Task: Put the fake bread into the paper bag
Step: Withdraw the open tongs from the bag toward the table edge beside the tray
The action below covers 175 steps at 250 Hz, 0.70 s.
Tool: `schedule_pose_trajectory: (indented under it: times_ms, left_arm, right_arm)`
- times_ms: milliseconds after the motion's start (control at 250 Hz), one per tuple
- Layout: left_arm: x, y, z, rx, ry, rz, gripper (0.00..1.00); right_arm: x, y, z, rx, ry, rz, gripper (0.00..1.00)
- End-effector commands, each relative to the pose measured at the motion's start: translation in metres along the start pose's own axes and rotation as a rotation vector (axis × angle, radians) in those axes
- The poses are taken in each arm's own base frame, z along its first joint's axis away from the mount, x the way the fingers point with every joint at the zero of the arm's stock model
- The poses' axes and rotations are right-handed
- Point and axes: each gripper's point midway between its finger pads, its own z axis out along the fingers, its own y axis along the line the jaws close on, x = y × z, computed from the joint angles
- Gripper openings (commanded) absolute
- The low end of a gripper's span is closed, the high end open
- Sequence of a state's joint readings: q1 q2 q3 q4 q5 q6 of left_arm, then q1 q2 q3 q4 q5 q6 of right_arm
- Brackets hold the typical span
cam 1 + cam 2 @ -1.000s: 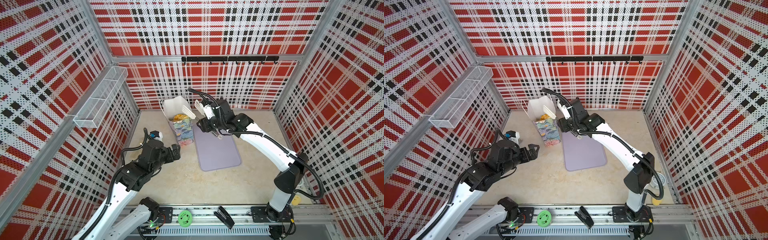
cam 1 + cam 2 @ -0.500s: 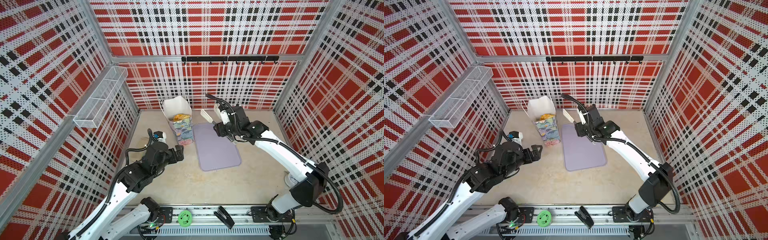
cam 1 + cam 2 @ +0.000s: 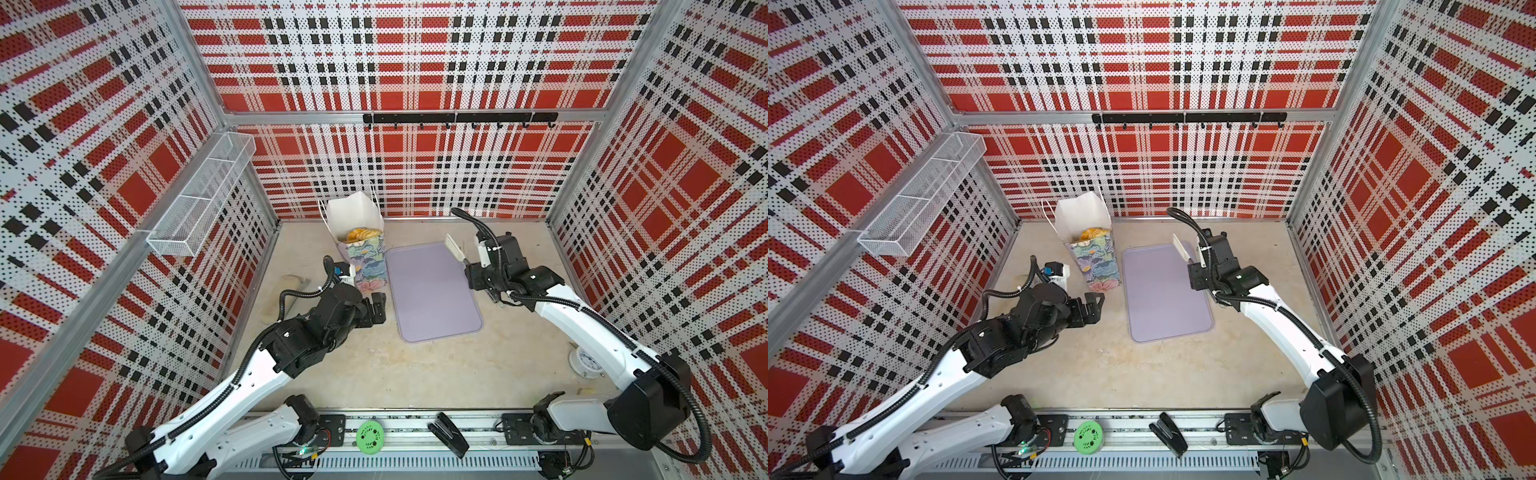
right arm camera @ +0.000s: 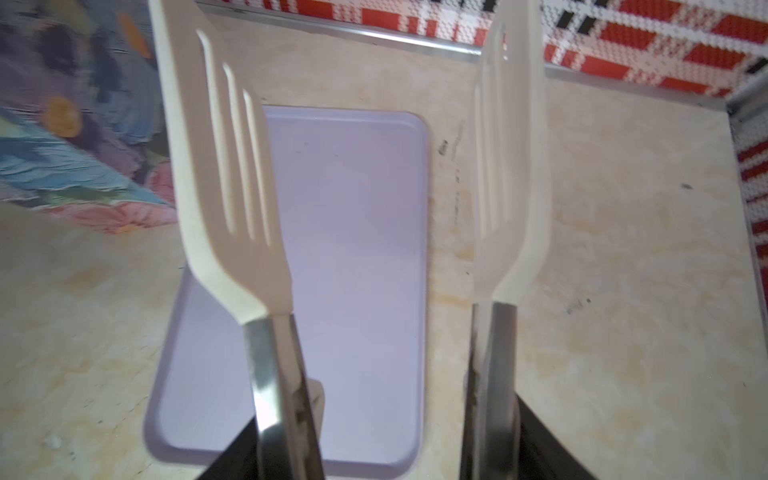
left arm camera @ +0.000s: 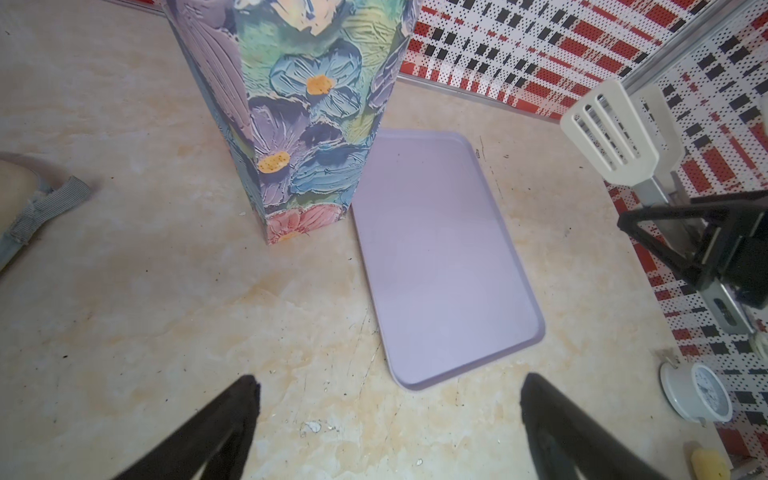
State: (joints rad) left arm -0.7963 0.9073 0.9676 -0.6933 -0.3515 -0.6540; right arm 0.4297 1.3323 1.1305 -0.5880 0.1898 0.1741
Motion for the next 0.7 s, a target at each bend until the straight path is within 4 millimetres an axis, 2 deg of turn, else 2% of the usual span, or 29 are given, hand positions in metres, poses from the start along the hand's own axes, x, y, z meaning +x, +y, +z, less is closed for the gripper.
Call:
schedule_pose_trajectory:
  times_ms: [0, 216, 340, 696]
  left_arm:
    - [-0.002, 0.0, 0.002, -0.011, -0.029, -0.014, 0.99]
    - [0.004, 0.005, 0.002, -0.018, -0.025, -0.025, 0.99]
    - [0.009, 0.008, 0.004, -0.024, -0.019, -0.033, 0.99]
    - [0.022, 0.018, 0.01, -0.052, 0.003, -0.037, 0.99]
  right_arm:
    - [-0.006, -0.026, 0.001, 0.047, -0.075, 0.123, 0.67]
    - [0.031, -0.057, 0.029, 0.109, 0.004, 0.229, 0.68]
    - [0.049, -0.065, 0.047, 0.106, 0.07, 0.283, 0.67]
    - [0.072, -0.084, 0.084, 0.175, 0.183, 0.341, 0.67]
